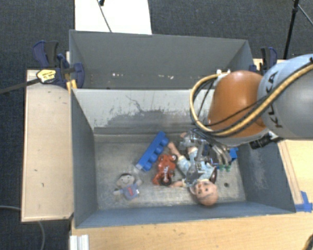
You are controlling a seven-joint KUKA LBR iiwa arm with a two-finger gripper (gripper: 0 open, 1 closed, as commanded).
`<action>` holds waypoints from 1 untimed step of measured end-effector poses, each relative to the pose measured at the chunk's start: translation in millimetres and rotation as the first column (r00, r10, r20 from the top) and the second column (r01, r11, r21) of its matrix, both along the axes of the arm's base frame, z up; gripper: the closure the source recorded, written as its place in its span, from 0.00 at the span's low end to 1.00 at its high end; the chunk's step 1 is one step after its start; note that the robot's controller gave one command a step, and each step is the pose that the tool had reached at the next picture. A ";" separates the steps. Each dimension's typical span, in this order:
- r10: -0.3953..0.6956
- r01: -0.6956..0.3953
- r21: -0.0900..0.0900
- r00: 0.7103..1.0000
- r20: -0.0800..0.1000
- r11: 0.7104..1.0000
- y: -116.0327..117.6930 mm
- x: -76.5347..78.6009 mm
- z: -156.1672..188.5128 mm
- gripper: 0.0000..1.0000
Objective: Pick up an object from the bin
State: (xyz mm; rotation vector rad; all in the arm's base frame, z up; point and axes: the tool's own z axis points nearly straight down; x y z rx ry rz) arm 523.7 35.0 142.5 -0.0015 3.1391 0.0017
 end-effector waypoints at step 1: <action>-0.001 0.001 0.000 1.000 0.000 1.000 0.0 0.0 0.0 1.00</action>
Offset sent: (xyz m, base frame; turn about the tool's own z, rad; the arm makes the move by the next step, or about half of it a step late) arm 0.0000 0.0000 0.0000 0.0000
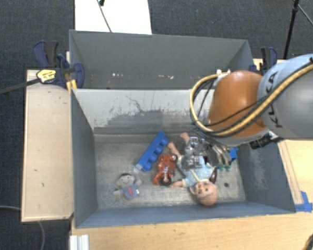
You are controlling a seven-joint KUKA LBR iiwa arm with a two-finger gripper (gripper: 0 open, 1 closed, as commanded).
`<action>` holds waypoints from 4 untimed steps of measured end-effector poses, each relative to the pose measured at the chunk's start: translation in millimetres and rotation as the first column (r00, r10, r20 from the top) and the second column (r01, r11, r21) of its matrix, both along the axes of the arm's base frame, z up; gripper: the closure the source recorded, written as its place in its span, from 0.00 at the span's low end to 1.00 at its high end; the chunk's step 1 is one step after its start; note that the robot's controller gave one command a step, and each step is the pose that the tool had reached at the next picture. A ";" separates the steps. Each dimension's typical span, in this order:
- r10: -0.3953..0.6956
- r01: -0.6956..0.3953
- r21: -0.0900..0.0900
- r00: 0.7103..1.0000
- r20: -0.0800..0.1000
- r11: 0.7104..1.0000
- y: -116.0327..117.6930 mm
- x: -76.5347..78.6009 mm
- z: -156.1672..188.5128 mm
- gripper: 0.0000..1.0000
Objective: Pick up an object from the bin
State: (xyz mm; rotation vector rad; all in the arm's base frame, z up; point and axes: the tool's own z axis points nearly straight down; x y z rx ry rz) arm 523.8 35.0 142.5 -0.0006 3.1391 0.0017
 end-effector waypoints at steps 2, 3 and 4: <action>-0.001 0.001 0.000 1.000 0.000 1.000 0.0 0.0 0.0 1.00; -0.001 0.001 0.000 1.000 0.000 1.000 0.0 0.0 0.0 0.00; -0.001 0.001 0.000 1.000 0.000 1.000 0.0 0.0 0.0 1.00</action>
Offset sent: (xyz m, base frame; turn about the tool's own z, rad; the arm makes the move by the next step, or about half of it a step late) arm 0.0000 0.0000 0.0000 0.0000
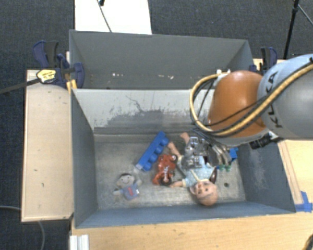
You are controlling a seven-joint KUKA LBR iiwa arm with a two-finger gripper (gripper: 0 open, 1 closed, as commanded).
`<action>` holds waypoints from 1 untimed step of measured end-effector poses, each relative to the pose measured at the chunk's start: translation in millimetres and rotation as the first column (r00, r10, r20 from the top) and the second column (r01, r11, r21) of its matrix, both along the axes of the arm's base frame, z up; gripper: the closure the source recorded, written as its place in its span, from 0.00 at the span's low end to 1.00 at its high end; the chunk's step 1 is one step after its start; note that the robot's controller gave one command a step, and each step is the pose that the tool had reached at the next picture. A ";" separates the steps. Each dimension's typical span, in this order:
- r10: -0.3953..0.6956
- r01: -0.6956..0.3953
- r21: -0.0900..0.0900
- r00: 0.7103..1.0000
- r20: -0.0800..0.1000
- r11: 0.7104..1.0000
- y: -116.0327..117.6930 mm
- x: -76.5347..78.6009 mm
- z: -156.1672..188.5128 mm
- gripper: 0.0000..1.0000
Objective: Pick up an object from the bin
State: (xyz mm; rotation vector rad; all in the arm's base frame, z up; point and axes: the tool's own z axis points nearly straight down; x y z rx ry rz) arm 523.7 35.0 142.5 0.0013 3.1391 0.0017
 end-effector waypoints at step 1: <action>0.000 0.000 0.000 1.000 0.000 1.000 0.0 0.0 0.0 1.00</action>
Offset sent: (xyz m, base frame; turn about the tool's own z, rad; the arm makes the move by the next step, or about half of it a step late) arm -0.0100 -0.0380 -0.0142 -0.1677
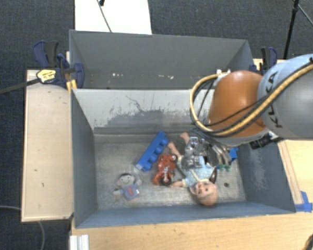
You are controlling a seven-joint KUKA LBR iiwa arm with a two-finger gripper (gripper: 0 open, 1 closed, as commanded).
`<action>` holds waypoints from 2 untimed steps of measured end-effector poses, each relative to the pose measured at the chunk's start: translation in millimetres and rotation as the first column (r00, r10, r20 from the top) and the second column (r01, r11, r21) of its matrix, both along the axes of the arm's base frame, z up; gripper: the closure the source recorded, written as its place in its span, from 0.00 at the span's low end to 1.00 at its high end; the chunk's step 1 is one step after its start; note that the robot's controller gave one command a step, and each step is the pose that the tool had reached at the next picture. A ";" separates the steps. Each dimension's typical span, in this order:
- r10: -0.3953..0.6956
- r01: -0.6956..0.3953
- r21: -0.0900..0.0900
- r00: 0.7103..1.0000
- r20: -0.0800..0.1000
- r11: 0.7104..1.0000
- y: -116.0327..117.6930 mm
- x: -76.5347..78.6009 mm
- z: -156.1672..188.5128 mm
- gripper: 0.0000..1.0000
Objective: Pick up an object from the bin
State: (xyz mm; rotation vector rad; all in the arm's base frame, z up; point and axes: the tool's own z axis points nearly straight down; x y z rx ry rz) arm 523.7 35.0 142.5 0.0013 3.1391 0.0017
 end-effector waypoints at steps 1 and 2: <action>0.165 -0.165 -0.002 0.986 0.007 0.986 -38.5 -7.5 -12.8 0.00; 0.165 -0.165 -0.001 0.986 0.002 0.986 -37.9 -9.1 -13.7 1.00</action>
Offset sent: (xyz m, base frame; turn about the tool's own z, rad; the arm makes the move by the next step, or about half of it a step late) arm 0.0000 0.0000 0.0000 0.0000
